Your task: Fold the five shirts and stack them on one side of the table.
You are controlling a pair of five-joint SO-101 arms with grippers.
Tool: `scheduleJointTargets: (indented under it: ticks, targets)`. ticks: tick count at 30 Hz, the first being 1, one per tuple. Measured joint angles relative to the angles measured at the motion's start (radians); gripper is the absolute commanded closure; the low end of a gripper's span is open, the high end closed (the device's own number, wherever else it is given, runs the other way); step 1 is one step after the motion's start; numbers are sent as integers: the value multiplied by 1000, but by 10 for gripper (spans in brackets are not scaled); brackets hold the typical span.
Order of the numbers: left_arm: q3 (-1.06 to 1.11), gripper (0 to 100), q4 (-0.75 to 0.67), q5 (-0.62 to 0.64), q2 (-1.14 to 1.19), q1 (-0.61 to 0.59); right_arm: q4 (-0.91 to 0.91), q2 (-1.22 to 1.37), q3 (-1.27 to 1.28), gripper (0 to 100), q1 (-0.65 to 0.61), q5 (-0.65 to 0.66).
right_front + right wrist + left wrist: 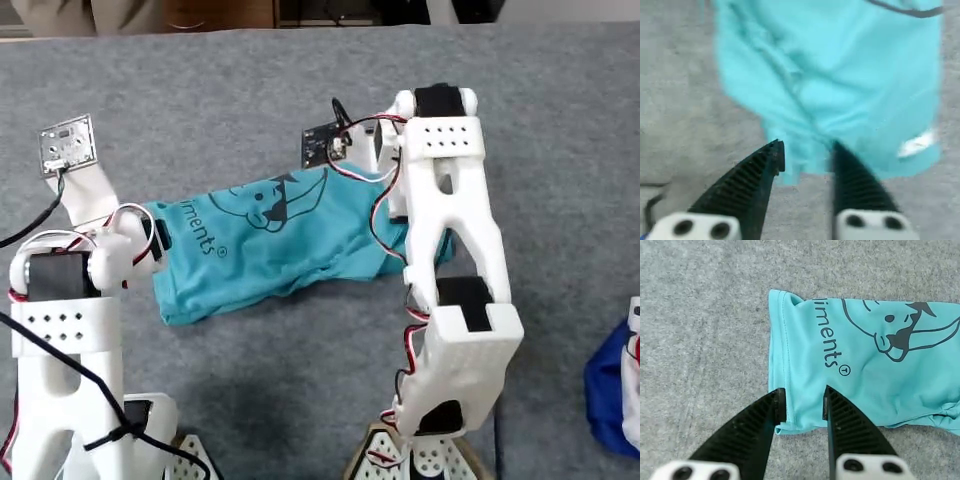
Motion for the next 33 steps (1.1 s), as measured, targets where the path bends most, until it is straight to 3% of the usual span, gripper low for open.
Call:
scheduleJointTargets:
  ticks: [7, 12, 17, 23, 33]
  targets:
    - [0, 864, 0, -9, 0, 0, 8, -164, 305, 993, 17, 66]
    - [0, 864, 0, -51, 0, 0, -163, -336, 675, 993, 5, 89]
    - [0, 864, 0, -63, 0, 0, -316, -387, 902, 993, -118, 83]
    - [0, 864, 0, -63, 0, 0, -500, -358, 930, 993, -157, 28]
    - [0, 864, 0, -63, 0, 0, -502, -129, 595, 993, -146, 21]
